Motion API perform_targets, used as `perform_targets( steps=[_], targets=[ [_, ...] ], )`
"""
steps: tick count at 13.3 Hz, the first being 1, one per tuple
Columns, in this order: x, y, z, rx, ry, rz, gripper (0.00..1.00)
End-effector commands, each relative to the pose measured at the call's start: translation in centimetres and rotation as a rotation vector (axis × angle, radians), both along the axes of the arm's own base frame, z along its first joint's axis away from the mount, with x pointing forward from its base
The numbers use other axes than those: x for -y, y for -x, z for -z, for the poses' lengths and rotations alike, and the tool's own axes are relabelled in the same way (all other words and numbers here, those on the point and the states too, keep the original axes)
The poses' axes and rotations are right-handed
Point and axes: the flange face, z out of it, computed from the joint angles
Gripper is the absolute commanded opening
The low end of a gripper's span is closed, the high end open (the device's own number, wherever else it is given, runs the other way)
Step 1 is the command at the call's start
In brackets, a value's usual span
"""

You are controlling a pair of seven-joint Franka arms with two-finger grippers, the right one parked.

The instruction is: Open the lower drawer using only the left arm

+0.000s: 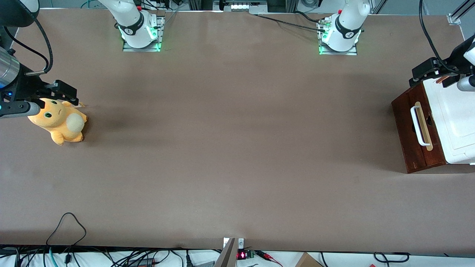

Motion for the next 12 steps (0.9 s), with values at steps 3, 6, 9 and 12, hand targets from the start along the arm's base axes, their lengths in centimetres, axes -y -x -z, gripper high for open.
perform_targets(
  steps=[3,6,9,12],
  targets=[
    [0.10,0.81,-0.55,0.012,0.009,0.001,1.00],
    [-0.23,0.72,-0.50,0.014,-0.020,0.003,1.00],
    [-0.15,0.74,-0.48,0.013,-0.020,0.016,1.00],
    [-0.07,0.87,-0.36,0.004,-0.014,0.016,1.00]
  ],
)
